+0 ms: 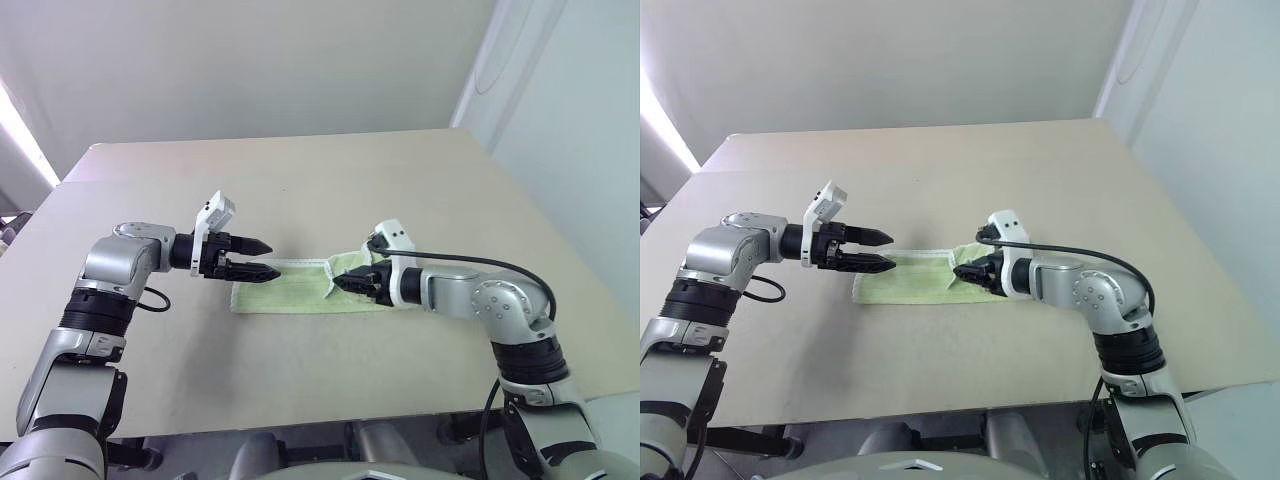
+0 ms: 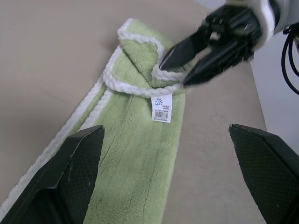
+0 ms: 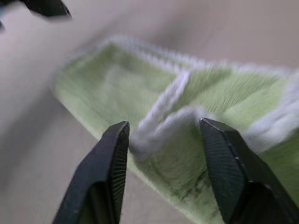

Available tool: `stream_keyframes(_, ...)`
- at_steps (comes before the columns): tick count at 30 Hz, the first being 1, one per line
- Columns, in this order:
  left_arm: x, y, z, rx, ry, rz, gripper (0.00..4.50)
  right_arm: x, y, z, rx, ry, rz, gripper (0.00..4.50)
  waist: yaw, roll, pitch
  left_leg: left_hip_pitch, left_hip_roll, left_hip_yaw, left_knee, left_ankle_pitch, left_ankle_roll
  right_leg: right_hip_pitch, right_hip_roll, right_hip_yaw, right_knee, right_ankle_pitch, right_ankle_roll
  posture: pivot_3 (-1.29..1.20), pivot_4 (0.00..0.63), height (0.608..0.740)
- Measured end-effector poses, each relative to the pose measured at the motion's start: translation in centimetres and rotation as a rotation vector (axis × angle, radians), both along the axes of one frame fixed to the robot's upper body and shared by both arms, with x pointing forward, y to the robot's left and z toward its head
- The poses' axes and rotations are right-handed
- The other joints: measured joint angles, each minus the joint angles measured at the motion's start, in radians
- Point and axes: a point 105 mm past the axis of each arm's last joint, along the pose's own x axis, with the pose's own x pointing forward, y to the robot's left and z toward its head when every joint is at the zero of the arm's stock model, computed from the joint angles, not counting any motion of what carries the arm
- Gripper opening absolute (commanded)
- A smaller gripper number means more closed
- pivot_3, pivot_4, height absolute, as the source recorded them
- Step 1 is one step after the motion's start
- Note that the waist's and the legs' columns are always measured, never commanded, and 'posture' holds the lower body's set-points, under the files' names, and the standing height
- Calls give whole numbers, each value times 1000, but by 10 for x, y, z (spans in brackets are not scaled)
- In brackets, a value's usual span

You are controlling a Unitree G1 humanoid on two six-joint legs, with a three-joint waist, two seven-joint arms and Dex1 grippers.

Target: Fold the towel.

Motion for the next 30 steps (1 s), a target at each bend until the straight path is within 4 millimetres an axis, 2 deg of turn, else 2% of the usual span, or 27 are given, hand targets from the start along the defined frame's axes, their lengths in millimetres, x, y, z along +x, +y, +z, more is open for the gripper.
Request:
stream_keyframes(3,0,1,-1,0,6,6,4500,-1,-4,18,57,-51,3,2507,0,0,0,0,0,0,0,0,0,0,0,0,0,0,0,0,0,712)
stream_keyframes(6,1,2,-2,5,9,10,4500,1,-14,25,46,-87,-19,2507,0,0,0,0,0,0,0,0,0,0,0,0,0,0,0,0,0,712)
stream_keyframes(9,1,5,-3,14,11,19,4500,6,-39,15,-68,-118,-83,2507,3,0,0,0,0,0,0,0,0,0,0,0,-1,0,0,0,0,712)
stream_keyframes(11,3,16,-5,40,25,54,4500,4,-52,2,-126,-107,-106,2507,1,0,0,0,0,0,0,0,0,0,0,0,-1,0,0,0,0,712)
stream_keyframes(14,2,33,-7,93,69,112,4500,-1,-50,-3,-110,-105,-79,2507,-10,0,0,0,0,1,-1,0,0,-1,0,1,0,0,0,0,0,712)
stream_keyframes(18,-1,51,-13,120,207,223,4500,-4,-45,17,-55,-186,-58,2507,-4,0,0,1,0,0,0,0,0,0,1,0,1,0,0,0,0,712)
stream_keyframes(20,-4,55,-11,90,264,262,4500,-6,-47,23,-42,-214,-64,2507,-1,0,0,1,0,0,0,0,0,0,0,0,0,0,0,0,0,712)
stream_keyframes(25,-7,67,-8,-7,398,363,4500,-11,-45,17,-34,-192,-56,2507,0,-1,0,0,0,0,0,0,0,0,0,0,-1,0,0,0,0,712)
stream_keyframes(27,-6,73,-17,-6,476,434,4500,-12,-42,15,-22,-175,-46,2507,-1,-1,0,0,0,0,0,0,0,0,0,0,0,0,0,0,0,712)
stream_keyframes(30,-11,75,-44,46,637,521,4500,-18,-35,13,16,-123,-12,2507,0,-1,0,1,0,0,0,0,0,0,0,0,1,0,0,0,0,712)
